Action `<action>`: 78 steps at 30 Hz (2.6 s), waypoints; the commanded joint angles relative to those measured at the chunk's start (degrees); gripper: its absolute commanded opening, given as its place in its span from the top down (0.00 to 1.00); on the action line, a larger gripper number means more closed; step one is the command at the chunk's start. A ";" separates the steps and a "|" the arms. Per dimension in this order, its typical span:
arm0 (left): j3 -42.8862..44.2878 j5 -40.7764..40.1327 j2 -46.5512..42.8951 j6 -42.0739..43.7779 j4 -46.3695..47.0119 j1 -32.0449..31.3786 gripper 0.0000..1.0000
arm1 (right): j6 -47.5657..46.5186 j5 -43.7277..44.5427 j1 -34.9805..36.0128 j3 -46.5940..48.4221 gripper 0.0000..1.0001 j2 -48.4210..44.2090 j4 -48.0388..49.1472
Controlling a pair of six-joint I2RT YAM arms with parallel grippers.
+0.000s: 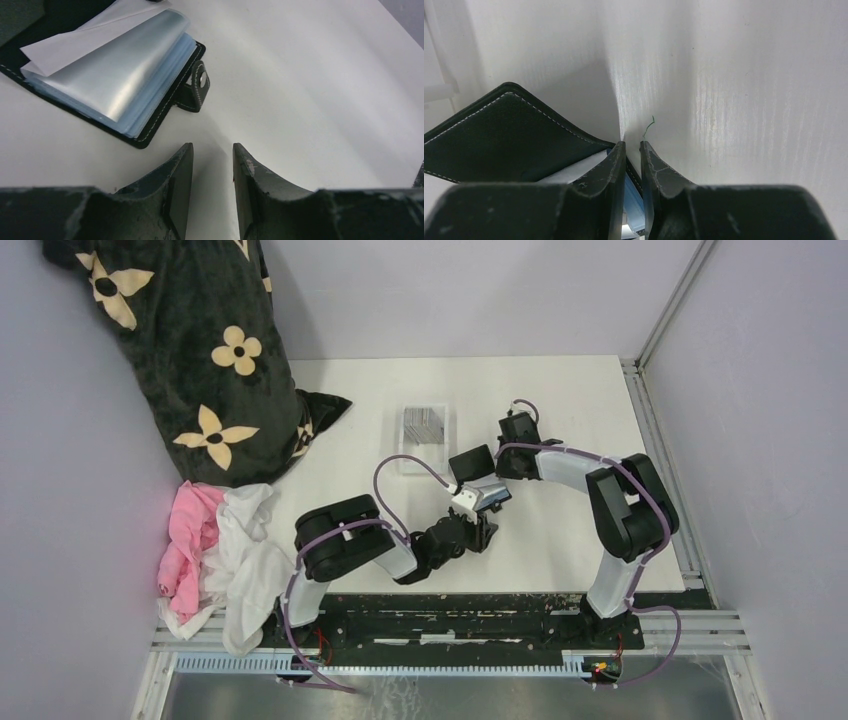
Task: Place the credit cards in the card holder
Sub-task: Adjust the card holder at the center of the board.
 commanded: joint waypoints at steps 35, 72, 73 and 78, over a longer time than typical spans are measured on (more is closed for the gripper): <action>-2.48 -17.98 -4.99 8.40 -7.23 1.67 0.55 | -0.58 -0.30 -2.13 10.88 0.76 2.13 -1.68; 4.91 0.04 3.52 5.41 -4.88 -4.22 0.57 | -3.06 -12.28 1.97 11.79 0.74 5.82 -3.53; 4.18 -0.52 2.74 5.28 -5.00 -4.69 0.57 | -2.89 -12.00 2.29 11.42 0.74 5.55 -3.33; -1.60 -6.19 -7.31 3.43 -9.33 -6.25 0.51 | -2.47 -10.99 2.74 11.08 0.73 4.25 -3.30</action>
